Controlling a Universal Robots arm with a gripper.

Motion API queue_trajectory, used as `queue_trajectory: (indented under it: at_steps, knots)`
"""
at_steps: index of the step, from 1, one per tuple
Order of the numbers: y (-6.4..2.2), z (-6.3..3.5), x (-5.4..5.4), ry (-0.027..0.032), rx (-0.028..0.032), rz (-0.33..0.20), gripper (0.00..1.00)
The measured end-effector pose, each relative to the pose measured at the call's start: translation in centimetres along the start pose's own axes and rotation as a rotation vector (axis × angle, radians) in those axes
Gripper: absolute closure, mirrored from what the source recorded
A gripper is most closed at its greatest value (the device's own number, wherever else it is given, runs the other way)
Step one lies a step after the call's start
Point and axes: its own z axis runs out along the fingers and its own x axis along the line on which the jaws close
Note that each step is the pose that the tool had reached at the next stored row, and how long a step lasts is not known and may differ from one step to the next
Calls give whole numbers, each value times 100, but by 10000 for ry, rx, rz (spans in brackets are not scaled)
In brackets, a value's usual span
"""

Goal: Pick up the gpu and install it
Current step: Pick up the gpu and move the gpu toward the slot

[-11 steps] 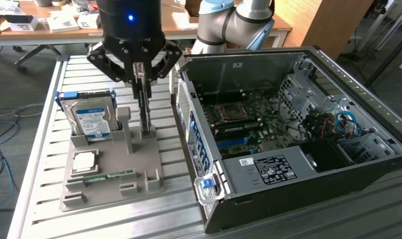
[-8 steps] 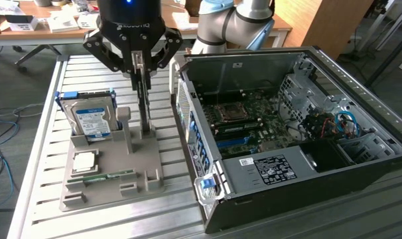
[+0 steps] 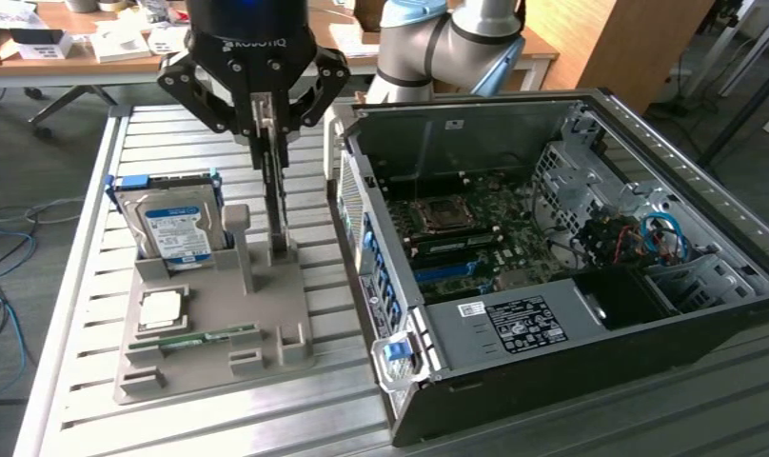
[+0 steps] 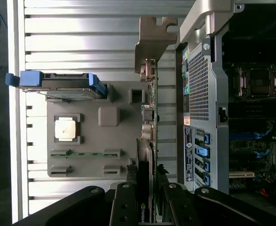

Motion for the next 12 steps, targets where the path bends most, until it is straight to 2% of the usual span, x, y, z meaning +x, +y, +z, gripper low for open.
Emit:
queue_trajectory:
  at_steps: [5,12]
  knots:
    - [1,0,-26,1,1,0,74]
    - [6,3,-134,1,0,0,74]
